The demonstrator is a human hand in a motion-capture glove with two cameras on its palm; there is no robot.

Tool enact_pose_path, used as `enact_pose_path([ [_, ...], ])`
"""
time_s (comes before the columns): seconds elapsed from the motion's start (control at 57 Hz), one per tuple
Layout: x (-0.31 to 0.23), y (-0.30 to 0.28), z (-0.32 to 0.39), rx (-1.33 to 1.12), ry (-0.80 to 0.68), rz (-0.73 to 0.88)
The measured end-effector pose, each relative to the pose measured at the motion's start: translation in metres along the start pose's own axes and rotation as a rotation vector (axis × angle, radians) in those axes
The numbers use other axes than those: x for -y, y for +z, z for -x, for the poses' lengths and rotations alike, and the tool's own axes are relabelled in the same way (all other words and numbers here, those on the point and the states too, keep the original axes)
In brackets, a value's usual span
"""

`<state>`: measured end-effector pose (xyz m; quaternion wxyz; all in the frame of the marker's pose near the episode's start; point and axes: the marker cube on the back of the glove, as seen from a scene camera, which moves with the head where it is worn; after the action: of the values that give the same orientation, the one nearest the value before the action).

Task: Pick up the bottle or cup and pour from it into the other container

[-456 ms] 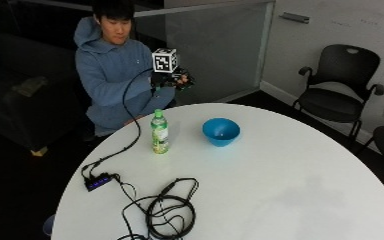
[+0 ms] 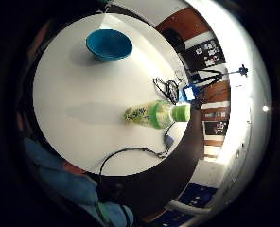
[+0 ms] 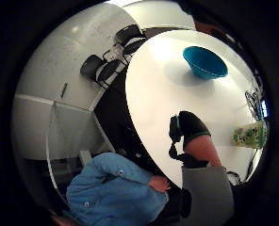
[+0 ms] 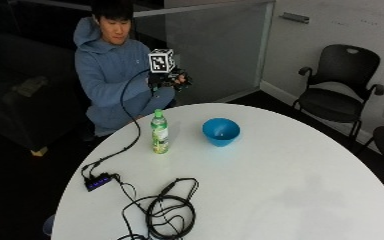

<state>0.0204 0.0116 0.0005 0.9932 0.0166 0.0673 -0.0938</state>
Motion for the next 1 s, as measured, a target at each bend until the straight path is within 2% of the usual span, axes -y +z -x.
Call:
enact_pose_path([
  [0.035,0.000,-0.003,0.008,0.079,0.133,-0.015],
  [0.07,-0.003,-0.006,0.011,0.107,0.183,-0.025],
  [0.246,-0.031,-0.016,-0.003,0.121,0.185,-0.096],
  [0.579,-0.097,-0.022,-0.078,0.187,0.315,-0.287],
  [0.86,-0.145,0.011,-0.150,0.422,0.423,-0.404],
  [1.0,-0.157,0.034,-0.171,0.503,0.461,-0.413],
])
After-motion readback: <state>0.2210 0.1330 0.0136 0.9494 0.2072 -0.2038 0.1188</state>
